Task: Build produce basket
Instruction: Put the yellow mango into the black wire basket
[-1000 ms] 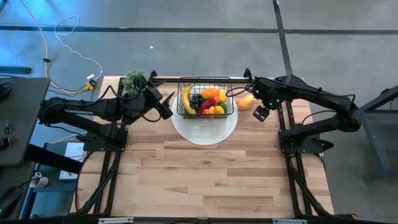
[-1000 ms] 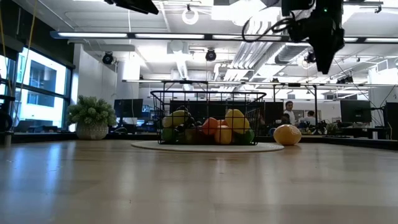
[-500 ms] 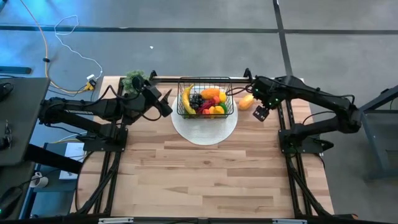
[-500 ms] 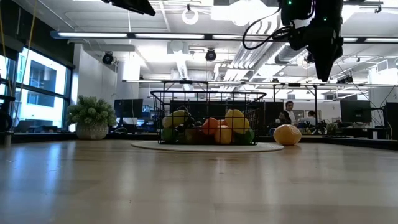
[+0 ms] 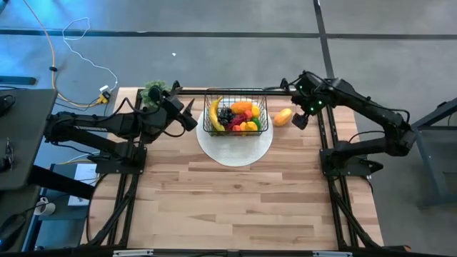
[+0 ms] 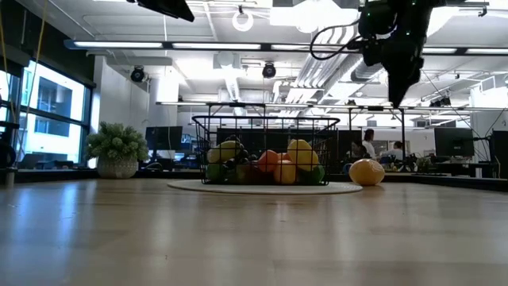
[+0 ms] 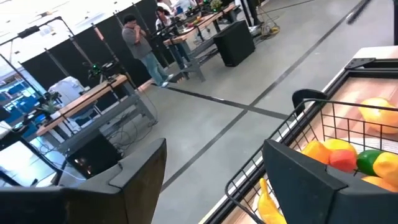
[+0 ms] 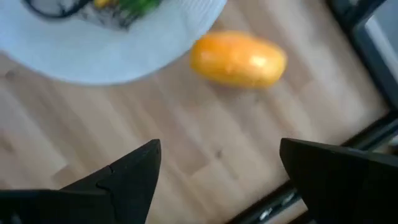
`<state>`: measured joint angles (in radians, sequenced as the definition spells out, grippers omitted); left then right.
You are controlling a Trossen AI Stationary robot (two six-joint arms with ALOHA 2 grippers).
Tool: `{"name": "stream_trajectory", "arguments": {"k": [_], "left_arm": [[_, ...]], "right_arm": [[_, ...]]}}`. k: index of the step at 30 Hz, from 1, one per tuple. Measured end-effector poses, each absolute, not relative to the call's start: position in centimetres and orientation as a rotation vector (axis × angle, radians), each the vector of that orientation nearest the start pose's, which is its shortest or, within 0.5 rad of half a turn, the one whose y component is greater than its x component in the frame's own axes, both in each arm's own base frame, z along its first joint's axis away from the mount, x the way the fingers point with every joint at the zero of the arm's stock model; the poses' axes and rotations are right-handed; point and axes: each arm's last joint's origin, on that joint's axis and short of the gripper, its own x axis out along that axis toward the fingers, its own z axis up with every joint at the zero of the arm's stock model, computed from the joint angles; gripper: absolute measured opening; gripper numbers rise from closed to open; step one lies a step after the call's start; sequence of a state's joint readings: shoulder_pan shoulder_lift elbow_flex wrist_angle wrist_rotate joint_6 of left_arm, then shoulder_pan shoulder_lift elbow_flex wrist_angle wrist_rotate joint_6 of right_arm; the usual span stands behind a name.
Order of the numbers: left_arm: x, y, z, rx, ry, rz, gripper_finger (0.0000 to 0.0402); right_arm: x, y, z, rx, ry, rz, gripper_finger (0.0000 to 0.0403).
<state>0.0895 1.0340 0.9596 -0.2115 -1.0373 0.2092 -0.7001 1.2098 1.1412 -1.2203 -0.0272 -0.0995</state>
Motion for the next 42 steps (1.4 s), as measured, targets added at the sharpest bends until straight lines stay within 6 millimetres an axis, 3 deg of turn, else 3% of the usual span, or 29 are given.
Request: {"name": "stream_trajectory", "arguments": {"k": [8, 17, 37, 42], "left_arm": [[20.9, 4.4, 34.9, 0.309, 0.376, 1.118, 0.0254], [20.9, 4.6, 34.9, 0.257, 0.345, 1.137, 0.0254], [20.4, 6.2, 34.9, 0.3, 0.397, 1.206, 0.0254], [20.3, 6.7, 34.9, 0.296, 0.401, 1.223, 0.0254]], "right_arm": [[15.6, -14.4, 30.4, 0.176, 1.229, -0.633, 0.0312], [16.3, -15.0, 30.4, -0.106, 1.251, -0.427, 0.0312], [19.5, -17.9, 24.8, -0.078, 1.434, -0.154, 0.0312], [19.3, -18.0, 23.7, -0.066, 1.449, -0.148, 0.0312]]}}
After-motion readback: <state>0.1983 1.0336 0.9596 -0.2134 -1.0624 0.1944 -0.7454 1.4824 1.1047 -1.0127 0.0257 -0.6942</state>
